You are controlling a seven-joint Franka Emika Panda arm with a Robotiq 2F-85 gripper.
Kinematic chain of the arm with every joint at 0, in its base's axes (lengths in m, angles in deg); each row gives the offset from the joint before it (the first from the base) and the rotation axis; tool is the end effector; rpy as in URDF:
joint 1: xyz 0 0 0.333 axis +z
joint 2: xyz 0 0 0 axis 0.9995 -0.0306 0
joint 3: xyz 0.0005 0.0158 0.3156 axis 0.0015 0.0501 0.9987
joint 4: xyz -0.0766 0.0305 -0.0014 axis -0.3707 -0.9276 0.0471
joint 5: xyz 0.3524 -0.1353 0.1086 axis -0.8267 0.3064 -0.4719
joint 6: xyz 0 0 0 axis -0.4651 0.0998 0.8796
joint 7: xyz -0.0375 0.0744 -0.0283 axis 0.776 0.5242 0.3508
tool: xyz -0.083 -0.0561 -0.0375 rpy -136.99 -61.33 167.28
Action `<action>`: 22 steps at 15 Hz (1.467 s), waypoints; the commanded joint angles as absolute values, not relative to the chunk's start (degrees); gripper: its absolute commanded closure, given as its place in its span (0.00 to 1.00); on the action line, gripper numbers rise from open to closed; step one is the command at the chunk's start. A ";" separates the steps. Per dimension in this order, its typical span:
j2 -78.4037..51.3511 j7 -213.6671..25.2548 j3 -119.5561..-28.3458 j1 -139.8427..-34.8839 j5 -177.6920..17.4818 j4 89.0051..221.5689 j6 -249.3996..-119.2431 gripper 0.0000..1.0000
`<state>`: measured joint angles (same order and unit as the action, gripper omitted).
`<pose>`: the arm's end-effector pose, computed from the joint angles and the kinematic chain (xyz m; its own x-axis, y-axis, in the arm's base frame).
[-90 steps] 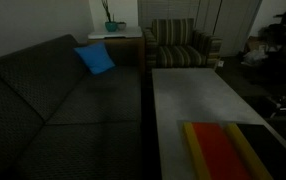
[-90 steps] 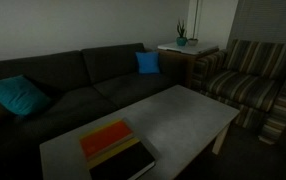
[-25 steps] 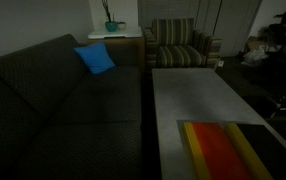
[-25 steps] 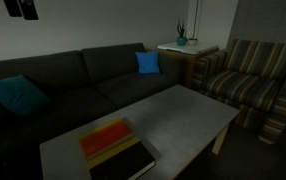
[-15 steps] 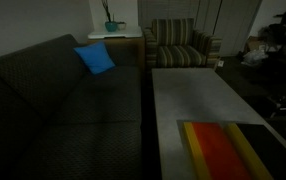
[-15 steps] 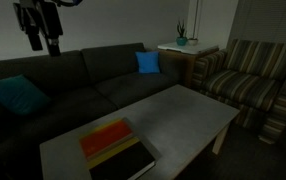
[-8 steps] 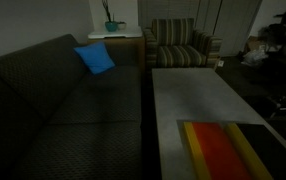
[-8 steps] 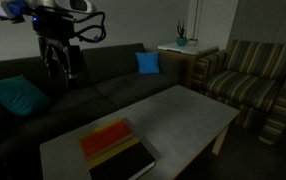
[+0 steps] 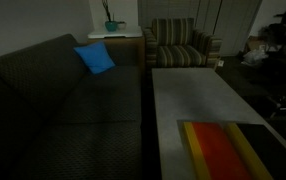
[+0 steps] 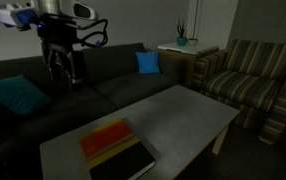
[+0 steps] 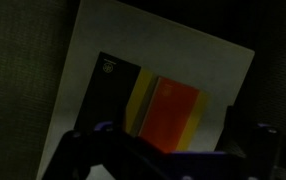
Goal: Open the black book
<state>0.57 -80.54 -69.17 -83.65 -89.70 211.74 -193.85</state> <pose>0.4243 0.0393 0.2313 0.9807 0.1570 -0.1163 0.1489 -0.9860 -0.0756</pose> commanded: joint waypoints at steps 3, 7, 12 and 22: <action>-20.02 -72.04 -69.57 -88.99 -87.53 200.03 -204.23 0.00; -23.69 -72.19 -68.49 -91.37 -85.23 196.98 -204.84 0.00; -25.82 -72.57 -67.87 -91.95 -84.72 194.99 -204.71 0.00; -25.51 -73.53 -67.57 -91.67 -83.72 194.93 -204.56 0.00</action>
<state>-25.49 -72.71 -68.48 -90.64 -84.82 195.05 -204.72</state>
